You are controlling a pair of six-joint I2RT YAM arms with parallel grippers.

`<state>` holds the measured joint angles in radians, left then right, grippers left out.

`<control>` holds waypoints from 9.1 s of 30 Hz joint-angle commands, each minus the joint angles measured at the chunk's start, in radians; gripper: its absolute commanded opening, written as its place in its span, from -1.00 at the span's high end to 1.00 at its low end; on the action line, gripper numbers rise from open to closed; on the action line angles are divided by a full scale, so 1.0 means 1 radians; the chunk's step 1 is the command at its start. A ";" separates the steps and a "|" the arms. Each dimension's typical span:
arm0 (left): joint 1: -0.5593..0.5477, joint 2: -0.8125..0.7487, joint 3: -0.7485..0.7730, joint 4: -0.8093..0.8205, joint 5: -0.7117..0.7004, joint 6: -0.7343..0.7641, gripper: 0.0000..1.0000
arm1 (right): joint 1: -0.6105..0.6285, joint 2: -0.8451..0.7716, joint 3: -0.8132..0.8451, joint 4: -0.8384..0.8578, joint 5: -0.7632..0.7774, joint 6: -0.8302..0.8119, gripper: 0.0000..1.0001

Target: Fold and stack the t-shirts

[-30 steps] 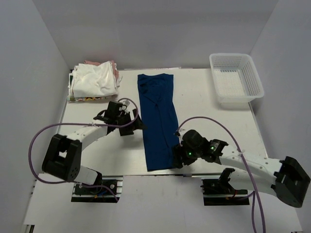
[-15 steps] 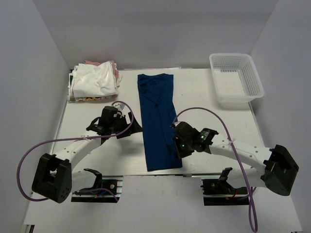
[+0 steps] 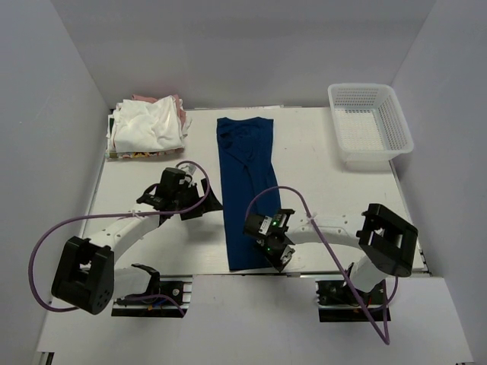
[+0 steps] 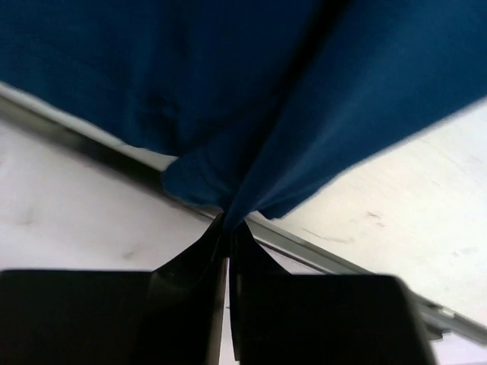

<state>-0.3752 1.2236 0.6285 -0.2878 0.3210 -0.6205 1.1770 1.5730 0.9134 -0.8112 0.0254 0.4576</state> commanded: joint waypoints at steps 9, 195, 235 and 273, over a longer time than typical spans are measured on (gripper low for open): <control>-0.002 0.011 0.000 -0.031 0.009 0.024 -1.00 | 0.064 0.025 0.094 0.090 0.059 -0.065 0.77; -0.205 0.379 0.595 -0.284 -0.243 -0.039 1.00 | -0.421 -0.007 0.240 0.497 0.351 -0.149 1.00; 0.002 0.188 0.335 -0.169 -0.174 0.010 -1.00 | -0.574 -0.005 0.042 0.734 -0.395 -0.231 -0.81; -0.030 0.077 0.123 -0.059 0.073 0.059 -1.00 | -0.648 0.027 0.164 0.654 0.114 0.013 -0.81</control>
<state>-0.3920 1.2697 0.7563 -0.4664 0.2684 -0.5854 0.5552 1.6890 1.1503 0.0647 0.1505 0.3946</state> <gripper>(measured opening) 0.997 0.904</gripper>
